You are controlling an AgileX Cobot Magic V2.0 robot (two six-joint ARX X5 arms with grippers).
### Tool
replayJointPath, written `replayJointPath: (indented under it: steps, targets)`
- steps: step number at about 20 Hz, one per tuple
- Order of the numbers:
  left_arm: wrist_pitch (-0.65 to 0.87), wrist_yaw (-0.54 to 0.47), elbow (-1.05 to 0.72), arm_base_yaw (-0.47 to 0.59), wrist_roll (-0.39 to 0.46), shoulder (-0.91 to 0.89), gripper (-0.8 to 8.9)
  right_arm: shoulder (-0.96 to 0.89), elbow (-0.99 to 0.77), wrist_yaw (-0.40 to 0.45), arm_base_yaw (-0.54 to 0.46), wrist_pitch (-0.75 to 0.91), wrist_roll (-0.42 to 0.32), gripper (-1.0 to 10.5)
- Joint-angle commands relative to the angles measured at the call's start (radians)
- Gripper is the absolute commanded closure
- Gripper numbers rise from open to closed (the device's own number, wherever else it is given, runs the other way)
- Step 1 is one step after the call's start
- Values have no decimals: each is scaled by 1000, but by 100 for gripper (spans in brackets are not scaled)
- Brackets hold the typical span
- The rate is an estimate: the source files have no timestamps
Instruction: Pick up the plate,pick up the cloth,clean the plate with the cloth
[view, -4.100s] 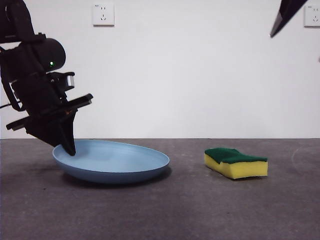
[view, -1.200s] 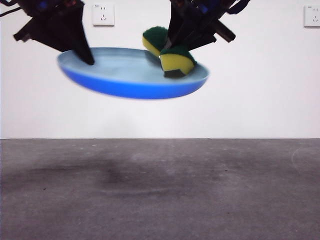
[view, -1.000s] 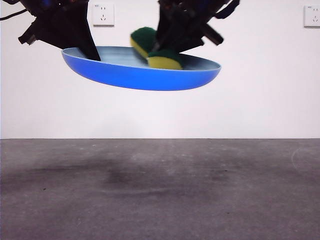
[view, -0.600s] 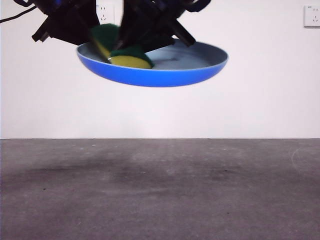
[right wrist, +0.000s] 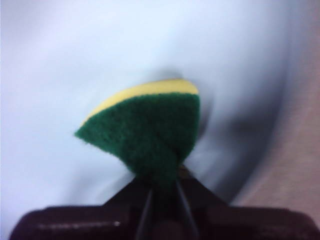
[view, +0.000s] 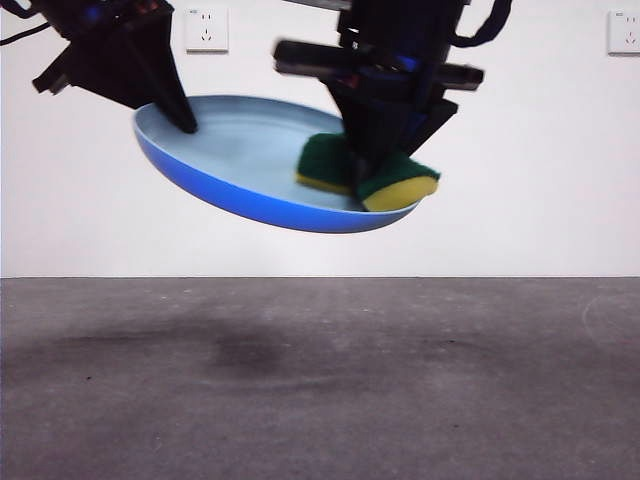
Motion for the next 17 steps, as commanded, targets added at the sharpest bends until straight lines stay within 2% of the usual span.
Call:
replayJointPath:
  steps: [1, 3, 6, 9, 12, 17]
  targets:
    - [-24, 51, 4, -24, 18, -5, 821, 18, -8, 40, -27, 90, 28, 957]
    - [-27, 60, 4, -32, 19, -5, 821, 18, -8, 29, -42, 175, 59, 954]
    - [-18, 113, 4, -39, 21, -5, 821, 18, -8, -59, -52, 307, 87, 954]
    - [34, 124, 4, -40, 21, -5, 821, 18, -8, -238, -51, 410, 108, 954]
    - [138, 120, 4, -34, 8, -5, 821, 18, -8, -406, -38, 439, 137, 954]
    - [317, 59, 4, -13, -72, -5, 821, 18, -8, -410, 9, 270, 128, 954]
